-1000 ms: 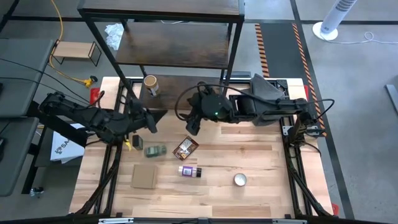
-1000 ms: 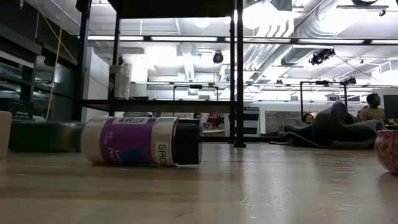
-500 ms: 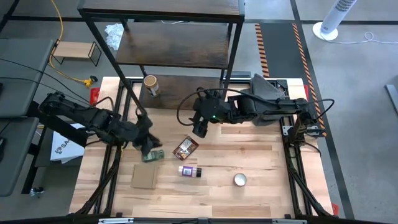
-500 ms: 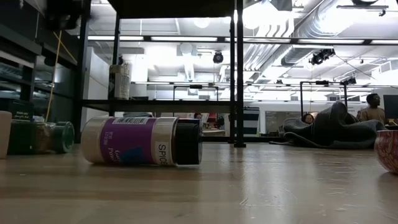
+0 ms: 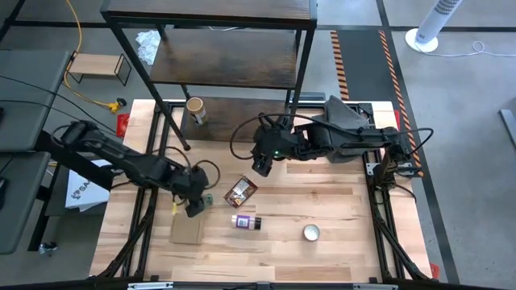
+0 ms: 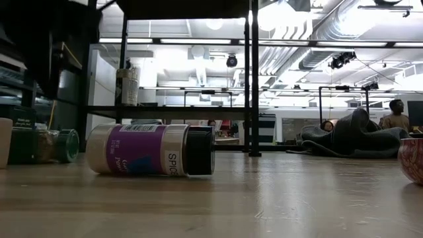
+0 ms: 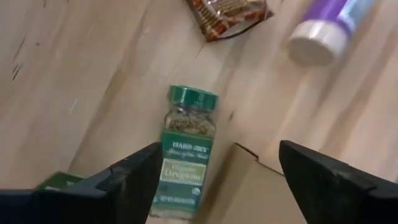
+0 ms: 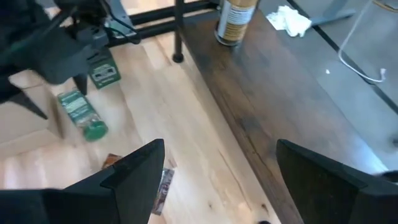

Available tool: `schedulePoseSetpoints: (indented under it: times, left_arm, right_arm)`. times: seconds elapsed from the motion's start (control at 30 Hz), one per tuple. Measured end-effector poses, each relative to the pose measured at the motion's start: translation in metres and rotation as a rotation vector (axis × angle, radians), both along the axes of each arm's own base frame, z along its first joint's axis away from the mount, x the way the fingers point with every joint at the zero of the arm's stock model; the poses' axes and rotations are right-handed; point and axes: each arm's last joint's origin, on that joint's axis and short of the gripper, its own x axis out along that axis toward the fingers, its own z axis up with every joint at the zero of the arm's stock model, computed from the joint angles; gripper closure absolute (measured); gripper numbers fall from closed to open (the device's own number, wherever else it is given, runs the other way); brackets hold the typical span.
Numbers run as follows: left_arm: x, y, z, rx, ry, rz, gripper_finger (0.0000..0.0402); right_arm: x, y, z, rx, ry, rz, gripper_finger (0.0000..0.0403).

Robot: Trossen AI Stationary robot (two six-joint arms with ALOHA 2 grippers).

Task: Shelf spices
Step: Put the green seasoning bottle on the shelf

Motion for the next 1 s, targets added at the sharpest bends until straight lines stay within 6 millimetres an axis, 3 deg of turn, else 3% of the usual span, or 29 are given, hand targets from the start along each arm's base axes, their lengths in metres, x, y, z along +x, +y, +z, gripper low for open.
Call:
schedulePoseSetpoints:
  times: [0.43,0.83,0.93,1.0]
  left_arm:
    - [0.023,-0.009,-0.046,0.172,0.203,-0.117,0.0084]
    - [0.033,-0.017,-0.083,0.161,0.369,-0.163,0.0085]
    - [0.034,-0.018,-0.086,0.162,0.384,-0.161,0.0101]
    - [0.036,-0.018,-0.086,0.153,0.374,-0.118,0.0133]
  right_arm:
    - [-0.001,-0.001,0.0,-0.028,0.01,-0.021,0.01]
    - [-0.001,-0.001,0.0,-0.031,0.012,-0.019,0.01]
    - [-0.001,-0.001,0.0,-0.031,0.012,-0.019,0.01]
    - [-0.001,-0.001,-0.001,-0.03,0.013,-0.02,0.01]
